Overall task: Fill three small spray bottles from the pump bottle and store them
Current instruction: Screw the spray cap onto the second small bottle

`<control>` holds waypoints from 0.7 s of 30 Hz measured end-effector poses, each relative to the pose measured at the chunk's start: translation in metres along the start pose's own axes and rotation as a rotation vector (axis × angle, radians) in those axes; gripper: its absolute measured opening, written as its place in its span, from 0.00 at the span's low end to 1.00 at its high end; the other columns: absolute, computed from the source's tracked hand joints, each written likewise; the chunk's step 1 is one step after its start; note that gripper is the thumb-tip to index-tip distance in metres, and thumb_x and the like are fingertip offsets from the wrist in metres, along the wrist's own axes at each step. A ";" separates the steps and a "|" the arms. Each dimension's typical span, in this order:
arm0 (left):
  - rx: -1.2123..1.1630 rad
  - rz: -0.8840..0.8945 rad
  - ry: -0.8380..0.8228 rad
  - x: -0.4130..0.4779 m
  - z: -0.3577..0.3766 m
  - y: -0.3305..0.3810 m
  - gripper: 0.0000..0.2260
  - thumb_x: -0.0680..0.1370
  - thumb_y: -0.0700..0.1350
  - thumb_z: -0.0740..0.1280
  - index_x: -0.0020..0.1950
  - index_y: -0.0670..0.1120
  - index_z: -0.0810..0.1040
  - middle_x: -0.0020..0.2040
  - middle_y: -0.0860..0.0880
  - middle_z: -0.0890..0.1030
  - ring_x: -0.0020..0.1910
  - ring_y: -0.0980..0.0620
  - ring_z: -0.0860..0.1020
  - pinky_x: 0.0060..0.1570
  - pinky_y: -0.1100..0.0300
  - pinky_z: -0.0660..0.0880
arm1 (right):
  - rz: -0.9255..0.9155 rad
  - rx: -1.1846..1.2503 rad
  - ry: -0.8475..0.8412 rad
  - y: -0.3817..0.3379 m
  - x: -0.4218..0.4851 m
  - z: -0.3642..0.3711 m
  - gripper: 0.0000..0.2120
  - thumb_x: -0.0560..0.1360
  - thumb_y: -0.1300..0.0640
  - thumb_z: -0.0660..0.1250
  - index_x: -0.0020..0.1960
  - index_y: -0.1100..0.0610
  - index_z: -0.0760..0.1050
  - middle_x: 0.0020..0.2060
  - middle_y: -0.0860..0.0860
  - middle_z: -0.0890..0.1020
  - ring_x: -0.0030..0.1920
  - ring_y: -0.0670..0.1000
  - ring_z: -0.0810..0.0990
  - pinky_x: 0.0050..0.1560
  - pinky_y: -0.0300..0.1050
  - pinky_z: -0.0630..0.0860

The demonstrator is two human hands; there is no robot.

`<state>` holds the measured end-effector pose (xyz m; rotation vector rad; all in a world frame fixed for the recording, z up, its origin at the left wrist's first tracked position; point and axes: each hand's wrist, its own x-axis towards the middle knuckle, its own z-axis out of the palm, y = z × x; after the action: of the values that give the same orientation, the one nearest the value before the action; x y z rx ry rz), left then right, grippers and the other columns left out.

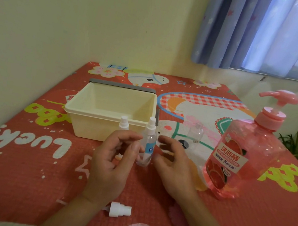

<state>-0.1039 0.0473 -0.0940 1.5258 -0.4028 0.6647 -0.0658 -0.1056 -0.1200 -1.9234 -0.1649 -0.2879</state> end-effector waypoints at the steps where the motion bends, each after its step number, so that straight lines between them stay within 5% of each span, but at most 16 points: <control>1: -0.003 0.001 -0.002 0.000 0.000 0.000 0.06 0.77 0.47 0.64 0.52 0.52 0.79 0.40 0.51 0.82 0.37 0.53 0.80 0.40 0.61 0.77 | -0.014 0.004 0.090 -0.001 0.002 -0.002 0.21 0.76 0.61 0.68 0.62 0.40 0.72 0.58 0.38 0.77 0.58 0.39 0.77 0.59 0.44 0.77; 3: -0.015 0.000 -0.010 0.000 0.001 0.001 0.06 0.77 0.47 0.64 0.51 0.52 0.79 0.39 0.51 0.82 0.36 0.54 0.80 0.39 0.61 0.77 | -0.075 0.007 0.275 -0.006 0.008 -0.008 0.24 0.75 0.64 0.66 0.61 0.38 0.70 0.62 0.39 0.75 0.63 0.40 0.73 0.61 0.39 0.73; 6: -0.026 -0.007 -0.020 -0.001 0.002 0.002 0.06 0.76 0.47 0.64 0.50 0.52 0.79 0.38 0.51 0.82 0.35 0.54 0.79 0.38 0.62 0.77 | -0.075 -0.035 0.415 -0.010 0.026 -0.016 0.26 0.76 0.64 0.66 0.71 0.47 0.67 0.73 0.44 0.67 0.73 0.42 0.63 0.66 0.25 0.58; 13: -0.037 -0.006 -0.039 -0.004 0.006 0.004 0.06 0.77 0.47 0.64 0.51 0.52 0.79 0.38 0.52 0.82 0.35 0.54 0.80 0.38 0.63 0.77 | 0.135 -0.170 0.448 0.006 0.062 -0.023 0.37 0.78 0.57 0.69 0.80 0.52 0.52 0.81 0.50 0.51 0.80 0.51 0.51 0.78 0.49 0.54; 17: -0.050 -0.011 -0.049 -0.006 0.007 0.004 0.06 0.77 0.46 0.64 0.51 0.52 0.79 0.38 0.51 0.82 0.35 0.53 0.80 0.38 0.62 0.77 | 0.219 -0.115 0.446 0.015 0.072 -0.021 0.38 0.78 0.55 0.69 0.80 0.50 0.52 0.80 0.50 0.55 0.79 0.53 0.55 0.76 0.58 0.62; 21: -0.042 -0.008 -0.067 -0.005 0.008 0.006 0.06 0.77 0.46 0.64 0.51 0.51 0.80 0.38 0.50 0.82 0.35 0.53 0.79 0.38 0.61 0.77 | 0.259 -0.057 0.438 0.019 0.074 -0.019 0.33 0.79 0.57 0.68 0.79 0.50 0.57 0.77 0.51 0.63 0.75 0.55 0.65 0.71 0.57 0.70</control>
<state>-0.1104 0.0380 -0.0923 1.5122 -0.4582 0.5962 0.0080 -0.1314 -0.1096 -1.8644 0.3829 -0.5329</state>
